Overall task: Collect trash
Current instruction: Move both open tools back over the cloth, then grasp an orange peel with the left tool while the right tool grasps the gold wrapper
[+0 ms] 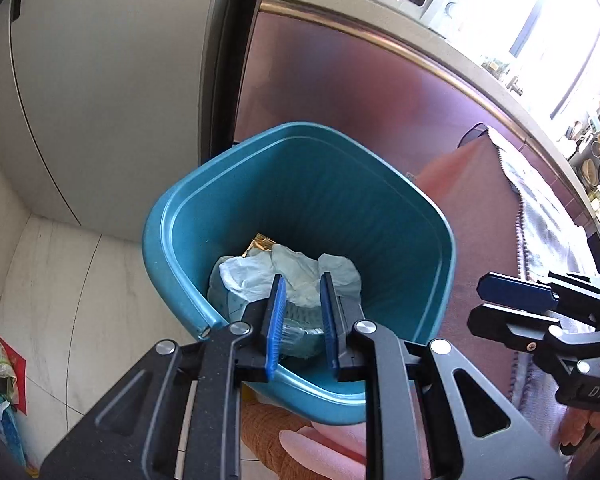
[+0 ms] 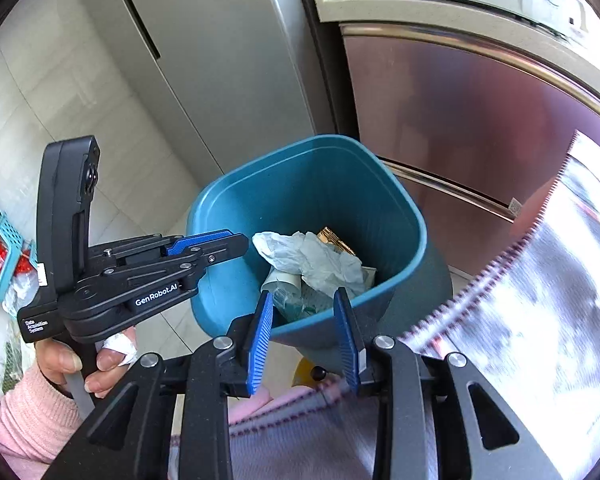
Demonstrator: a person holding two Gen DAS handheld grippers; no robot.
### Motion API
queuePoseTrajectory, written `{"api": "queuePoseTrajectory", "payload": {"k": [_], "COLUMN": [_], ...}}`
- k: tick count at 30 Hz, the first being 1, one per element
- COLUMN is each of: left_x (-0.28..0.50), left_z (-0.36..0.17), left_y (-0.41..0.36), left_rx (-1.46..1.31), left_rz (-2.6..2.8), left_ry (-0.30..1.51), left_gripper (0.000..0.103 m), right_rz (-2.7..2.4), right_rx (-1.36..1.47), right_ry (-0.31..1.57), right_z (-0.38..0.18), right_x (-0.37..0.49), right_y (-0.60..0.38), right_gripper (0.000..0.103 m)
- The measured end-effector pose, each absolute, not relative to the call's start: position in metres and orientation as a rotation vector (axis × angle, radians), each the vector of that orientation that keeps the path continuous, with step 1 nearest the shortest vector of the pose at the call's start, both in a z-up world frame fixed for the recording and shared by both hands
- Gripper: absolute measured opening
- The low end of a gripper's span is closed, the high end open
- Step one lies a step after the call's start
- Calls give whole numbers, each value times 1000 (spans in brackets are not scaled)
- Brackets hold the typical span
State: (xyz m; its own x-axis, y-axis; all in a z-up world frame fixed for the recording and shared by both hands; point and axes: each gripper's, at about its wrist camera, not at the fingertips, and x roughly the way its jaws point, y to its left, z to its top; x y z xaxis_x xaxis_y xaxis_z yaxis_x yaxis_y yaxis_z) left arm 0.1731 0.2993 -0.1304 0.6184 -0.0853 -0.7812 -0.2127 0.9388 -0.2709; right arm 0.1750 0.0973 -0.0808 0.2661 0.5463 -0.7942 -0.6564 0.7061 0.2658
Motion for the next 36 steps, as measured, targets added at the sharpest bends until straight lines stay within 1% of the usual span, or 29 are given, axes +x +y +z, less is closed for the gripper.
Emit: {"api": "queuePoseTrajectory", "payload": {"k": [4, 9, 13, 17, 29, 36], "left_x": [163, 152, 147, 148, 157, 163], "left_z": [-116, -93, -74, -61, -52, -53], "left_y": [292, 264, 230, 186, 49, -7], "left_rx": [-346, -297, -257, -210, -74, -41], "left_rz": [60, 1, -88, -195, -442, -534], "left_ry": [865, 810, 767, 752, 779, 806], "left_gripper": [23, 24, 27, 27, 28, 31], "right_rz": [818, 790, 731, 640, 335, 168], "right_rx": [-74, -4, 80, 147, 297, 352], "right_ry": [969, 902, 856, 826, 739, 699], "right_z": [-69, -50, -39, -37, -34, -38], "right_x": [165, 148, 134, 118, 74, 69], "right_y": [75, 34, -13, -63, -209, -278], "right_gripper": [30, 30, 31, 31, 31, 31]}}
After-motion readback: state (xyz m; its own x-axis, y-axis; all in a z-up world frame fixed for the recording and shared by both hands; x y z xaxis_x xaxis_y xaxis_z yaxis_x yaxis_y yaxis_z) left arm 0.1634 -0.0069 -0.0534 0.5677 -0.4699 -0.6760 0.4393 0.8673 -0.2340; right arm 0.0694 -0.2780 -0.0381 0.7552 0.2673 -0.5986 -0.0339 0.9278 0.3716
